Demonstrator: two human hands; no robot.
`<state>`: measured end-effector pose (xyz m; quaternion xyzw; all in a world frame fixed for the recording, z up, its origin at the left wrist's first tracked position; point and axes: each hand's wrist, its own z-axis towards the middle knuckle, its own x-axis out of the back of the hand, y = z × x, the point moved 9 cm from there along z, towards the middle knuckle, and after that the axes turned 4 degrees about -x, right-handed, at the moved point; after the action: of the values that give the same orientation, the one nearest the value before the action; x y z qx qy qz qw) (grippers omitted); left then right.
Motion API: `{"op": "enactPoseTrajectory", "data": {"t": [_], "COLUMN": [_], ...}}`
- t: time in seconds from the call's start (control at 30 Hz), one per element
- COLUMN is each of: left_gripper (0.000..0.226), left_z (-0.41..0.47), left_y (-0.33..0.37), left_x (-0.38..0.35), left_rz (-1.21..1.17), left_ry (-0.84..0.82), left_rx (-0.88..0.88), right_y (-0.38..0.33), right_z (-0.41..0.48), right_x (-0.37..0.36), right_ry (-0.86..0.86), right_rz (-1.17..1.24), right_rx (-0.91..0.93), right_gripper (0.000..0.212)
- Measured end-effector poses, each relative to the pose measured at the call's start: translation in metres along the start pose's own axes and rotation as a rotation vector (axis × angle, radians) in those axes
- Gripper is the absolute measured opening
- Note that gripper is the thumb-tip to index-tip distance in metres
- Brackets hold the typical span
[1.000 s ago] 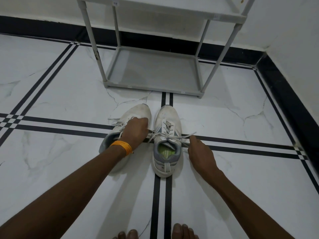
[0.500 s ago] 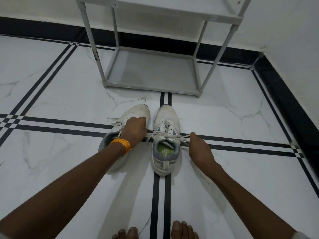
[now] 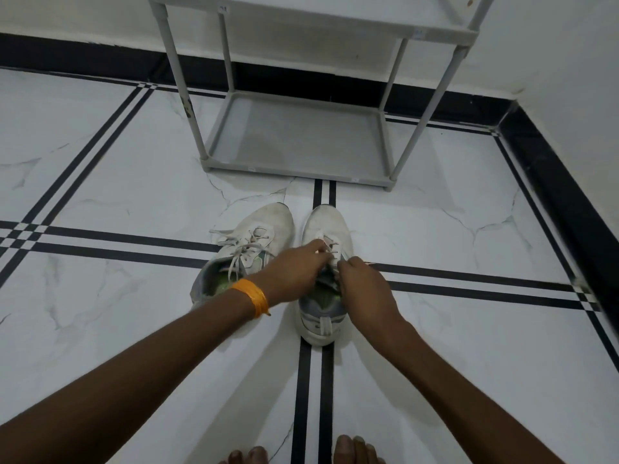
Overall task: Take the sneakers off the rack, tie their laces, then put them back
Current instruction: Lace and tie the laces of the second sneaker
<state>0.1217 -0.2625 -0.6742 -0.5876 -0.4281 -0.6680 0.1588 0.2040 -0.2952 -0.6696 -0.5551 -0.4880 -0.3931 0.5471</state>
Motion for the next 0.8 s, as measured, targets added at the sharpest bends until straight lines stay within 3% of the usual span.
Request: {"op": "enactPoseTrajectory", "data": {"t": [0.1,0.23,0.37,0.53,0.67,0.8], "left_gripper": [0.028,0.011,0.005,0.007,0.010,0.009], "left_z": [-0.005,-0.009,-0.012,-0.019,-0.022,-0.022], "left_y": [-0.010,-0.003,0.005,-0.007,-0.016,-0.010], "left_x": [0.000,-0.001,0.004,-0.006,-0.011,0.001], "left_rz": [0.037,0.188,0.386,0.493,0.486,0.330], "left_ry": [0.078,0.114,0.125,0.074,0.022,0.110], "left_rx": [0.018,-0.051,-0.150,-0.219,-0.222,-0.119], "right_y": [0.012,0.023,0.022,0.036,0.037,0.037], "right_z": [0.001,0.001,-0.003,-0.003,-0.004,-0.002], "right_x": [0.006,0.011,0.020,0.016,0.003,0.005], "right_ry": [0.108,0.125,0.179,0.256,0.271,0.267], "right_rz": [0.061,0.275,0.384,0.349,0.327,0.338], "right_rx": [-0.033,-0.055,0.014,0.017,-0.009,0.008], "right_gripper": [0.013,0.027,0.021,0.015,0.012,0.013]}}
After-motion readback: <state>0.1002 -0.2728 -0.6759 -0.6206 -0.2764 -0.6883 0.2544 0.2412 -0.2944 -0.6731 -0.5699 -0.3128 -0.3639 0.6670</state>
